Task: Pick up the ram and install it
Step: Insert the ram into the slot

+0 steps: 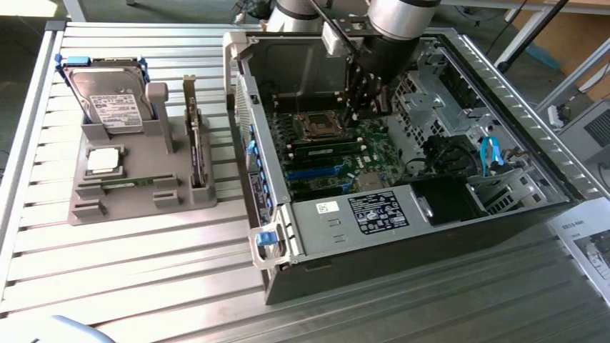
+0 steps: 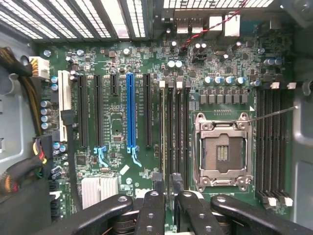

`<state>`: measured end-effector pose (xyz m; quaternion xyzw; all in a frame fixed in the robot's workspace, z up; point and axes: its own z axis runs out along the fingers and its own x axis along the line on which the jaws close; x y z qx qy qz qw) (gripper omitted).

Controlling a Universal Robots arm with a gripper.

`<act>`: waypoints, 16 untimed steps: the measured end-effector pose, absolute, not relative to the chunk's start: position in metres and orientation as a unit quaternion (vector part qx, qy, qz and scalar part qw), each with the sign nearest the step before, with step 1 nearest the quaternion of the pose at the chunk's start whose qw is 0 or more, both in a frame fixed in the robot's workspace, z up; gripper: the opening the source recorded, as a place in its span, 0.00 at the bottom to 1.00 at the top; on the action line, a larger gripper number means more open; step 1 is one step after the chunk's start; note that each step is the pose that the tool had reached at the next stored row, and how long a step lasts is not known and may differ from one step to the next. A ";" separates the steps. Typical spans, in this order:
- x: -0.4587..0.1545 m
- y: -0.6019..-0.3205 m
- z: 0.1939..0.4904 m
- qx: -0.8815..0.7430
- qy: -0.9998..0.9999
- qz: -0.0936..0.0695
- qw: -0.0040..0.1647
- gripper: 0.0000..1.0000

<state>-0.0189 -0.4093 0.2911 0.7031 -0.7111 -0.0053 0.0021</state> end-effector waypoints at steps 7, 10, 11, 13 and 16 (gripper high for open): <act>-0.019 -0.409 0.308 0.703 -0.711 -0.005 0.002 0.19; -0.019 -0.409 0.315 0.703 -0.711 -0.005 0.002 0.19; -0.019 -0.409 0.317 0.703 -0.711 -0.005 0.002 0.19; -0.019 -0.409 0.321 0.703 -0.711 -0.005 0.002 0.19; -0.019 -0.409 0.327 0.703 -0.711 -0.005 0.002 0.19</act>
